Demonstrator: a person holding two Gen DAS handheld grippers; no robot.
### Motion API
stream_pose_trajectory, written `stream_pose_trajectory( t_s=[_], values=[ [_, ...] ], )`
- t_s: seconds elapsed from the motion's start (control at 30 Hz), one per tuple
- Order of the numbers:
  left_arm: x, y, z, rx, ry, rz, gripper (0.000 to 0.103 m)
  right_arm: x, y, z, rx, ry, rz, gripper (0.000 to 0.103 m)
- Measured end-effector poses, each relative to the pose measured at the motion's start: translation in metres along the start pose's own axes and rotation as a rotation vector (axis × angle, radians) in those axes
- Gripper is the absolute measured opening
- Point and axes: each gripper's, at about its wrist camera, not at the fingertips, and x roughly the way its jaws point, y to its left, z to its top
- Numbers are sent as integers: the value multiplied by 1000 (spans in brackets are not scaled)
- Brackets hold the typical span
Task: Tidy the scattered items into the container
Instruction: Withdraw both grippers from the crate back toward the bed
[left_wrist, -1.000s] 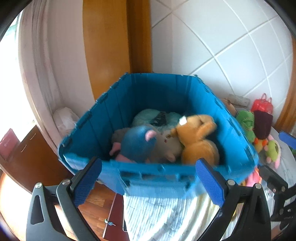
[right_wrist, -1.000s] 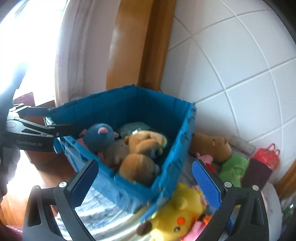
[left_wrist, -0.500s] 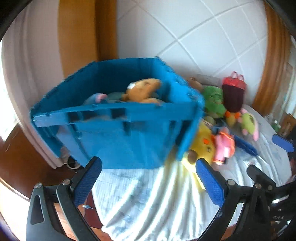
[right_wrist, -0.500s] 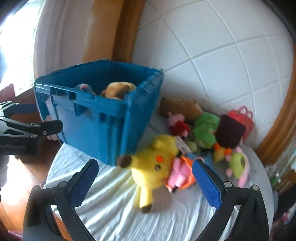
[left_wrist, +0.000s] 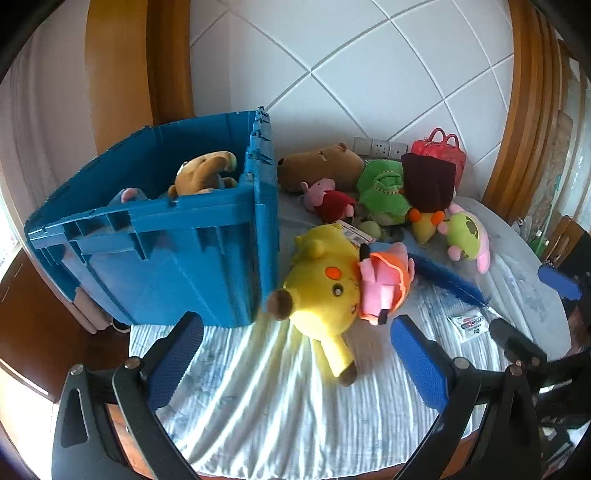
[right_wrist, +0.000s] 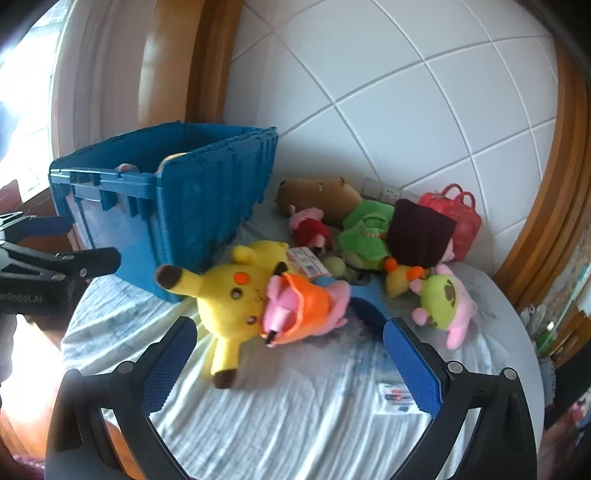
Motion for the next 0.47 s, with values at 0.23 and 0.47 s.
stream_pose_trajectory(
  t_s=[0.23,0.47],
  values=[
    [-1,-30,-5,-3,8,23,103,1,-35,-12,16,7,8,102],
    [-2,-49,-6,24,16,29,103,-1,-53,-21,27,7,11,102]
  ],
)
